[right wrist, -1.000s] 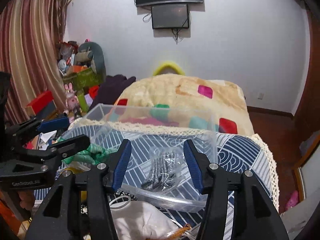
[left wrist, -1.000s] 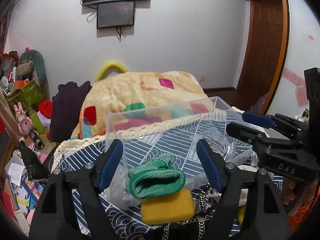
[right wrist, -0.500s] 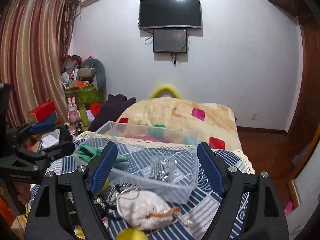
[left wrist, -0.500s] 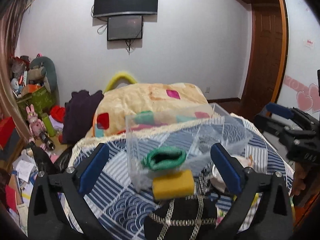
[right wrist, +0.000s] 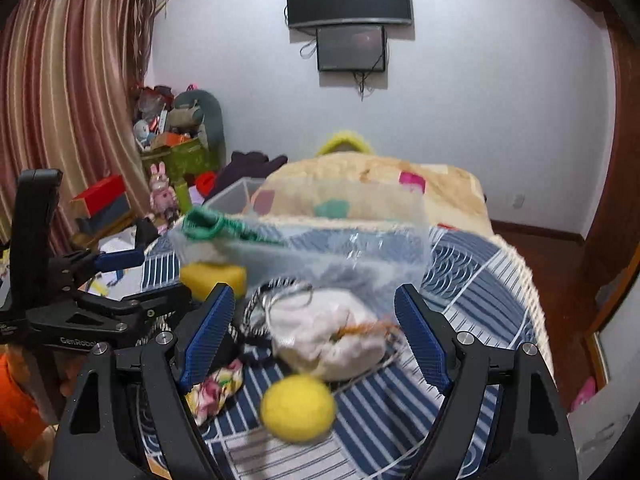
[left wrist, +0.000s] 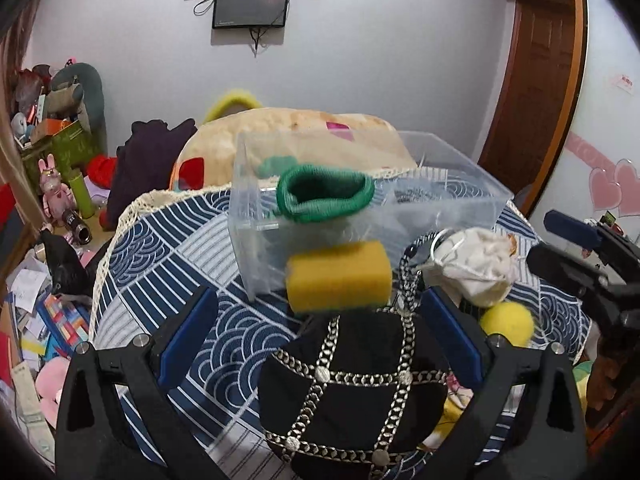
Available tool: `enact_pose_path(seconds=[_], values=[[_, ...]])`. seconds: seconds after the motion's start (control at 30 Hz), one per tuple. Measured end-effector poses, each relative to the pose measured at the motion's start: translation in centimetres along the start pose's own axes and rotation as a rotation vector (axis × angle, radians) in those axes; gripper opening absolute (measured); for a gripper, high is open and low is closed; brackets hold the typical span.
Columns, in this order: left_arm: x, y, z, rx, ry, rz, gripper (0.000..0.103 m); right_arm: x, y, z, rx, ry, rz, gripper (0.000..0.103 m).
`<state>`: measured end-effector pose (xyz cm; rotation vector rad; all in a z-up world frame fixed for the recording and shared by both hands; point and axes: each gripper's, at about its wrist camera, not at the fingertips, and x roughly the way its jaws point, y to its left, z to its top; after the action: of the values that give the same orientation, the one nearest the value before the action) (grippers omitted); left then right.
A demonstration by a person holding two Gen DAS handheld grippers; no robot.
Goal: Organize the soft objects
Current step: 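Grasp the yellow sponge with the left gripper while the right gripper grasps the yellow felt ball, then lower the sponge into the box with the left gripper while the right releases the ball inside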
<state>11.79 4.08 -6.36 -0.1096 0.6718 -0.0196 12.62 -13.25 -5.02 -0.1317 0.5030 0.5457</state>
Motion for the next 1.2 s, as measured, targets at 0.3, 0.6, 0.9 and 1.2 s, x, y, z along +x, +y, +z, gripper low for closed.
enact_pose_path(seconds=[0.3,0.6,0.9,1.2], values=[[1.7,-0.5,-0.2,-0.022,0.017,0.010,0.100,0.8,-0.1,-2.8,0.043,0.072,0.010,0.080],[3.8,-0.1,0.6,-0.057,0.065,-0.049,0.065,0.9,-0.6,-4.6,0.069,0.128,0.025,0.071],[1.1,-1.1,-0.1,-0.002,-0.003,-0.037,0.063,1.4,0.1,-5.0,0.059,0.167,0.075,0.043],[-2.3,-1.3,0.0,-0.009,-0.055,-0.079,0.063,-0.1,-0.1,-4.0,0.064,0.120,0.069,0.042]])
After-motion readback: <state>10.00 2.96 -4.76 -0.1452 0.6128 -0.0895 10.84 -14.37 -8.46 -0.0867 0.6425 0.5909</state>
